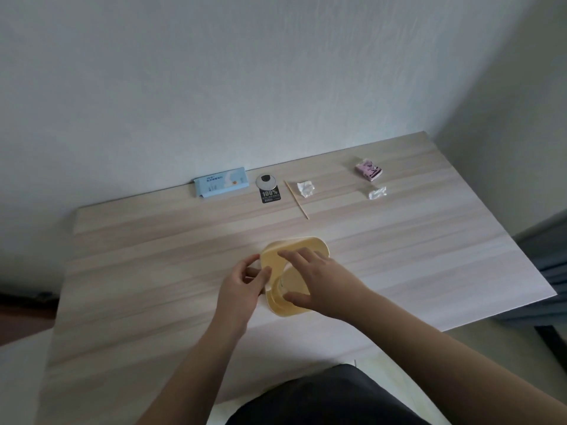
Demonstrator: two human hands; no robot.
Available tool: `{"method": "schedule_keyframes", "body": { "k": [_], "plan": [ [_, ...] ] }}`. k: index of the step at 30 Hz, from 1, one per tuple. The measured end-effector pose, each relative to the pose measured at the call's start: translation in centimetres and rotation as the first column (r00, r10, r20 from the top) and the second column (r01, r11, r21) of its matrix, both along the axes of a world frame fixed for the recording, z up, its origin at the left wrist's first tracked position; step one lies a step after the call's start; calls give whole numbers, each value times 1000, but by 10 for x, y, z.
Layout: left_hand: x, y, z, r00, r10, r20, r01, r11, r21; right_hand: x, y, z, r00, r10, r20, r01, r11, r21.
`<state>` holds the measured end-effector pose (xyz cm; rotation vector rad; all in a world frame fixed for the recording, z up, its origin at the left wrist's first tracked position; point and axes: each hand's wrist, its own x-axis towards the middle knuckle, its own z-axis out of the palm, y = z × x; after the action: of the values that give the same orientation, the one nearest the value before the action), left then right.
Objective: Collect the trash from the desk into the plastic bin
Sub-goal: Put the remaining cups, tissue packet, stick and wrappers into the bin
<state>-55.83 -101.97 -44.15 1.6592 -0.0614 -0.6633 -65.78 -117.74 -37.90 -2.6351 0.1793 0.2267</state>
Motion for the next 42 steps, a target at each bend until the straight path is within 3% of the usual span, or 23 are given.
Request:
{"method": "schedule_keyframes", "body": {
  "k": [7, 11, 17, 28, 35, 42],
  "plan": [
    [11, 28, 8, 1000, 9, -12, -9, 999, -44, 22, 36, -1, 999, 22, -31, -23, 999, -29],
    [19, 46, 9, 1000, 21, -20, -22, 997, -72, 30, 47, 7, 999, 1, 48, 1, 999, -42],
    [32, 76, 7, 997, 70, -28, -72, 995, -69, 43, 55, 23, 983, -12, 183, 46, 981, -186],
    [80, 93, 12, 967, 227, -116, -240, 965, -103, 88, 28, 42, 955, -71, 290, 126, 976, -178],
    [103, 79, 11, 943, 320, -95, -326, 944, -58, 148, -36, 16, 980, -92, 178, 124, 976, -177],
    [134, 63, 24, 928, 370, -39, -371, 929, -15, 232, -71, -35, 998, 52, 19, -47, 976, -211]
  ]
}}
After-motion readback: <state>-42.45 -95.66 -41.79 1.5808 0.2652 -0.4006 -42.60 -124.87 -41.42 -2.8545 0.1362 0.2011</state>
